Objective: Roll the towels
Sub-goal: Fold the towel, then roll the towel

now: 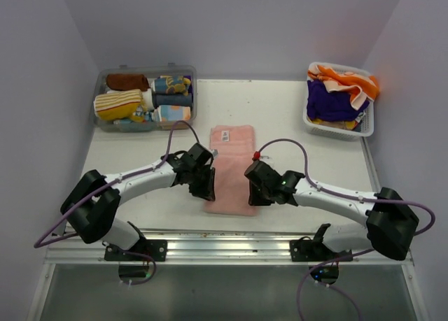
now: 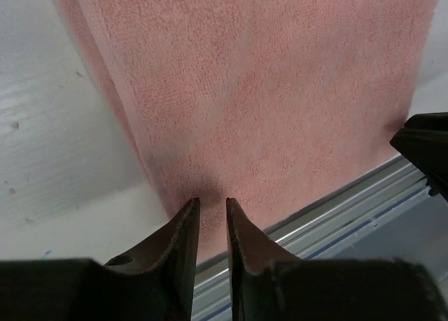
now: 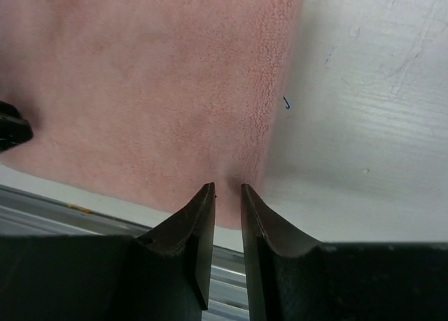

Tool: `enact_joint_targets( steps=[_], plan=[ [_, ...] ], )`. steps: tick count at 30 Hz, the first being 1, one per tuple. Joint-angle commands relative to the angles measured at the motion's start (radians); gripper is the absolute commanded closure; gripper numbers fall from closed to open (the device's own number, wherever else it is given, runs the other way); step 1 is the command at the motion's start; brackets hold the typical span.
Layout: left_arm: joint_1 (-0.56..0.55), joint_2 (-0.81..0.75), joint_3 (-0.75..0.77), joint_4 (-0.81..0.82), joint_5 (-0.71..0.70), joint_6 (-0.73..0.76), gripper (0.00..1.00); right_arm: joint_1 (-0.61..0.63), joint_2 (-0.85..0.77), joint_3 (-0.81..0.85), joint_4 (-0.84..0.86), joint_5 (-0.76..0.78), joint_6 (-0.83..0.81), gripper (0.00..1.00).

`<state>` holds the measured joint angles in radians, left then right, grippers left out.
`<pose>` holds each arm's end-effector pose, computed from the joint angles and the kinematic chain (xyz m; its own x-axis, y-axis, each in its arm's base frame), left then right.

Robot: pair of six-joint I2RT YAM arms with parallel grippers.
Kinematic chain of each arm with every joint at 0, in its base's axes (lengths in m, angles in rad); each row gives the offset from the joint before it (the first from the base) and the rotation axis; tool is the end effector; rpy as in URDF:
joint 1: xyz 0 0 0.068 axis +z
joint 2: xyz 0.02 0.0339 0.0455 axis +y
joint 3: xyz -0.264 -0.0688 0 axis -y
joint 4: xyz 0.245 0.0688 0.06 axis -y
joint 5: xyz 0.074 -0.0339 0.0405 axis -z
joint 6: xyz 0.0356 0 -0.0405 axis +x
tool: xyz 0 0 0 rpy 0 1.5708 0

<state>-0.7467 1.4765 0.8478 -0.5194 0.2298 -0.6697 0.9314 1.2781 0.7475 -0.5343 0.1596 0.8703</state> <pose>0.1950 -0.1915 0.1817 -0.9779 0.0814 -0.1927 0.1568 0.8950 -0.4175 0.1468 0.1879 0.1986 -0.9070 0.0452 -0.4186 -0.0820 0.9562 0.2809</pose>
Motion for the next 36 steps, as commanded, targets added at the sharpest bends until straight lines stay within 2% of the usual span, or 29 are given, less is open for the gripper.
enact_joint_targets(
  steps=[1,4,6,10,15,16,19,23,26,29,30,33,36],
  plan=[
    [0.006,0.033,-0.016,0.128,-0.015,-0.015,0.75,0.024,0.061,-0.031,0.066,0.004,0.035,0.75],
    [0.006,0.089,-0.053,0.138,-0.059,0.005,0.77,0.024,0.151,-0.033,0.083,0.02,0.035,0.78],
    [0.006,0.099,-0.044,0.108,-0.07,0.016,0.79,0.036,0.141,-0.013,0.037,0.053,0.041,0.8],
    [0.004,-0.034,-0.03,0.039,-0.083,0.012,0.77,0.092,0.034,0.039,-0.067,0.138,0.056,0.78],
    [-0.011,-0.105,-0.009,0.009,-0.026,-0.014,0.77,0.159,0.004,0.085,-0.082,0.156,0.09,0.76],
    [-0.011,-0.107,-0.025,0.037,0.027,-0.018,0.77,0.164,0.018,0.084,-0.067,0.141,0.091,0.76],
    [-0.016,-0.079,-0.071,0.094,0.066,-0.037,0.77,0.172,0.101,0.066,0.005,0.1,0.096,0.76],
    [-0.016,-0.027,-0.11,0.134,0.037,-0.034,0.77,0.172,0.214,0.007,0.143,0.07,0.107,0.76],
    [-0.016,0.024,-0.119,0.139,0.023,-0.028,0.78,0.172,0.285,0.009,0.128,0.07,0.107,0.78],
    [-0.017,-0.021,-0.105,0.104,0.006,-0.022,0.78,0.172,0.207,0.001,0.088,0.101,0.102,0.78],
    [-0.016,-0.063,-0.089,0.09,-0.006,-0.019,0.76,0.172,0.129,-0.007,0.076,0.116,0.098,0.77],
    [-0.017,-0.119,-0.059,0.01,-0.05,-0.014,0.73,0.172,-0.007,-0.019,0.008,0.173,0.101,0.7],
    [-0.017,-0.156,-0.081,-0.001,-0.043,-0.027,0.72,0.172,-0.075,-0.042,-0.05,0.189,0.11,0.64]
  ],
)
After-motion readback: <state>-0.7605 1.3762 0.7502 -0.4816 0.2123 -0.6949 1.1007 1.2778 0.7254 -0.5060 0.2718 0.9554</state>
